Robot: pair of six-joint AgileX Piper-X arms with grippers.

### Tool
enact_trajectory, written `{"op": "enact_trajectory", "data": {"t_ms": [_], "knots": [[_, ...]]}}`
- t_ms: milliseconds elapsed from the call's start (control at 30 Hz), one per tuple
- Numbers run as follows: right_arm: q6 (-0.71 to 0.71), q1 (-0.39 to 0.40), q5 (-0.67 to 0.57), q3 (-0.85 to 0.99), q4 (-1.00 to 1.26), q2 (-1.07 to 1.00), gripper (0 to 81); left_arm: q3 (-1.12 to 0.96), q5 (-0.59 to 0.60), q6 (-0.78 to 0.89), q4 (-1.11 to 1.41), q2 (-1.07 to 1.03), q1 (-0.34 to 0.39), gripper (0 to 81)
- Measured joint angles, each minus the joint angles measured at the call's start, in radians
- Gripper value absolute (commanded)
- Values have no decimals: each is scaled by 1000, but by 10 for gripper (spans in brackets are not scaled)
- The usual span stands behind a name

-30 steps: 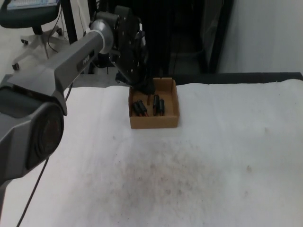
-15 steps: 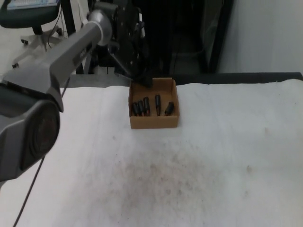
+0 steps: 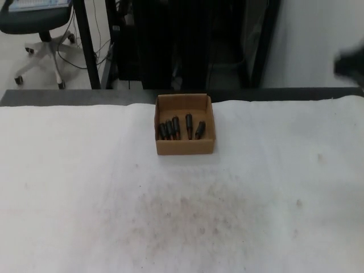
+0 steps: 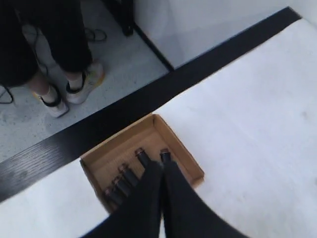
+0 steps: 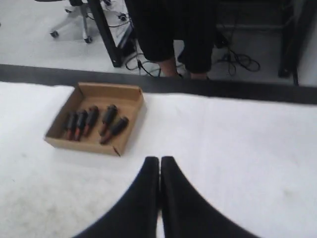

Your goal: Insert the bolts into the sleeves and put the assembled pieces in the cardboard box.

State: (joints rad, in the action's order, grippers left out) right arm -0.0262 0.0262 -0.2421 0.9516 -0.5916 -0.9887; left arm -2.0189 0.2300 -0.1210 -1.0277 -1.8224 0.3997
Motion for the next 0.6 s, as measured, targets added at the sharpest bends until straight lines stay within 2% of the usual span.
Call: {"op": "enact_trajectory", "data": {"t_ms": [100,233,433,500,600], "knots": [[13,-37,8,-175,-7,97,8,129,-34,-8,12,132,11,3],[45,-38,8,-315,-8,214,8,565,-108,21,132,429,14,3],[45,-38,8,-452,-12,334,8,1189,-286,174,424,890,14,3],[45,-38,8,-483,-35,369,8,1468,-362,202,534,1131,14,3],[45,-38,8,-532,-102,409,8,1682,-432,211,611,1312,11,3]]}}
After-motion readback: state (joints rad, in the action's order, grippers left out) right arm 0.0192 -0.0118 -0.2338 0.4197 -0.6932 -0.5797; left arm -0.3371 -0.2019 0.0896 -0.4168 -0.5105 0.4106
